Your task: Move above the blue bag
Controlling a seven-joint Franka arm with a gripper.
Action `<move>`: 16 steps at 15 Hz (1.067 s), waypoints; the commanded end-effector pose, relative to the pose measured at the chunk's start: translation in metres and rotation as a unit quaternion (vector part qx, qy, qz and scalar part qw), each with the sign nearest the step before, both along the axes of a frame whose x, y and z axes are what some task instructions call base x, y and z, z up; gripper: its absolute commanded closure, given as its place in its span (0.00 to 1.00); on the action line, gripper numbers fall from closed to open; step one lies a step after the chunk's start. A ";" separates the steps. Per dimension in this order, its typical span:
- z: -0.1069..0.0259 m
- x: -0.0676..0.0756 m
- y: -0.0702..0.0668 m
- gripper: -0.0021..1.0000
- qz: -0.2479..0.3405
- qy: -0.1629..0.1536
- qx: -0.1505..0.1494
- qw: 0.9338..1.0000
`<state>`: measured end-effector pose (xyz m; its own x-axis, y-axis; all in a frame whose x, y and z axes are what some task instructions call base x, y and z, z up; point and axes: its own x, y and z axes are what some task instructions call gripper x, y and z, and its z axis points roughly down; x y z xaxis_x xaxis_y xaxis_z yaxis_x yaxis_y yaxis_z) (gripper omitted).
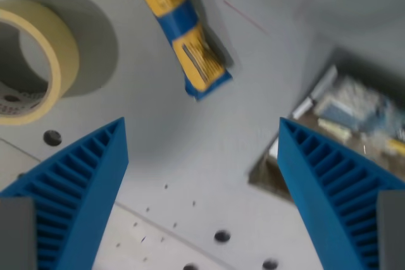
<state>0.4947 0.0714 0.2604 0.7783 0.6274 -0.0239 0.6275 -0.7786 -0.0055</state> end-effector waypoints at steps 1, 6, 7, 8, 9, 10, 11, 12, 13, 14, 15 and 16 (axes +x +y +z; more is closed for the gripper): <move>-0.013 -0.001 0.007 0.00 0.145 -0.040 0.032 0.988; -0.037 0.004 0.020 0.00 0.172 -0.044 0.029 0.984; -0.041 0.005 0.023 0.00 0.175 -0.043 0.027 0.983; -0.046 0.006 0.025 0.00 0.177 -0.044 0.027 0.983; -0.051 0.007 0.028 0.00 0.179 -0.043 0.025 0.983; -0.056 0.008 0.029 0.00 0.182 -0.043 0.024 0.982; -0.061 0.009 0.031 0.00 0.183 -0.043 0.022 0.982; -0.066 0.010 0.032 0.00 0.183 -0.042 0.020 0.982; -0.070 0.011 0.033 0.00 0.182 -0.041 0.018 0.982; -0.074 0.012 0.034 0.00 0.181 -0.042 0.016 0.982; -0.077 0.013 0.034 0.00 0.181 -0.041 0.015 0.983; -0.080 0.013 0.035 0.00 0.177 -0.040 0.013 0.983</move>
